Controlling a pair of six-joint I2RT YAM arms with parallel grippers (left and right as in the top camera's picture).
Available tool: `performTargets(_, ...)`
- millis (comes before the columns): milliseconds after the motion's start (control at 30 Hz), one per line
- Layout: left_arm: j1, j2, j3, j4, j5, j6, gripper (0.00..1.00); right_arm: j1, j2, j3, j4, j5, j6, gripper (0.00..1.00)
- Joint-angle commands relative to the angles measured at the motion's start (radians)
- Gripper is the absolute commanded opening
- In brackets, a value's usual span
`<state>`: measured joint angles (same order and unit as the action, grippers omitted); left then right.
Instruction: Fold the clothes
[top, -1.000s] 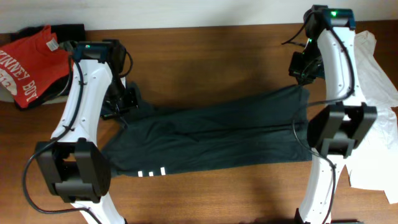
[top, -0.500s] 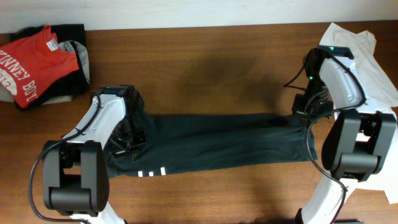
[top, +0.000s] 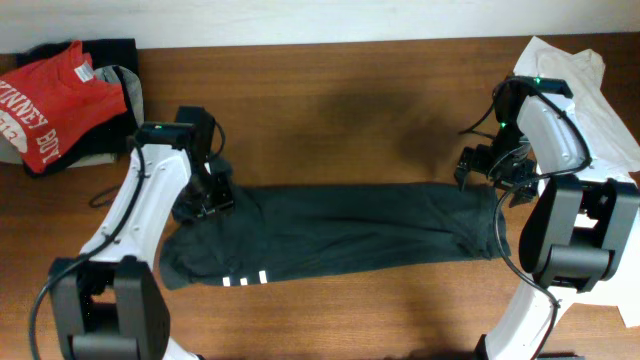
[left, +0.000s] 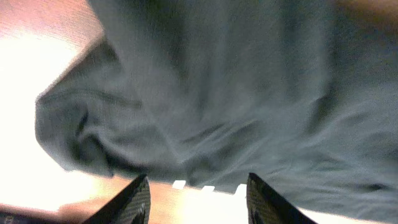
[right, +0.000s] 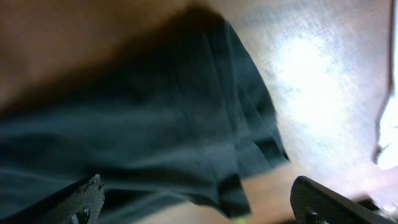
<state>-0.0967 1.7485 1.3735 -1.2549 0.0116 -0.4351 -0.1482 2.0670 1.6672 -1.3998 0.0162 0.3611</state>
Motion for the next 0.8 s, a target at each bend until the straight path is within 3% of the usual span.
performTargets(0,-0.046,-0.015,0.010,0.019,0.011,0.013,0.48,-0.003,-0.018,-0.002,0.055,-0.036,0.075,0.99)
performTargets(33,-0.076,-0.014,0.009,0.044,0.011,0.035,0.48,-0.003,-0.017,-0.002,0.068,-0.035,0.075,0.99)
performTargets(133,-0.150,-0.014,-0.002,0.050,0.007,0.036,0.12,0.004,-0.017,-0.023,0.061,-0.060,0.027,0.94)
performTargets(167,-0.150,-0.014,-0.010,0.051,0.007,0.036,0.06,0.012,-0.017,-0.041,0.067,-0.077,-0.023,0.76)
performTargets(200,-0.150,-0.013,-0.025,0.061,-0.002,0.035,0.01,0.026,-0.017,-0.061,0.073,-0.077,-0.048,0.49)
performTargets(233,-0.149,-0.013,-0.040,0.077,-0.018,0.035,0.01,0.038,-0.017,-0.078,0.080,-0.082,-0.055,0.22)
performTargets(267,-0.150,-0.013,-0.074,0.119,-0.019,0.035,0.01,0.058,-0.017,-0.102,0.098,-0.116,-0.066,0.04)
performTargets(467,-0.149,0.011,-0.171,0.192,-0.019,0.033,0.01,0.136,-0.016,-0.120,0.142,-0.144,-0.095,0.04)
performTargets(500,-0.149,0.020,-0.201,0.192,-0.020,-0.014,0.01,0.142,-0.016,-0.130,0.142,-0.144,-0.095,0.04)
performTargets(667,-0.041,0.025,-0.344,0.270,-0.036,-0.024,0.01,0.142,-0.016,-0.346,0.393,-0.144,-0.031,0.04)
performTargets(767,0.024,0.026,-0.347,0.256,-0.029,-0.024,0.01,0.142,-0.016,-0.373,0.426,-0.143,-0.009,0.05)
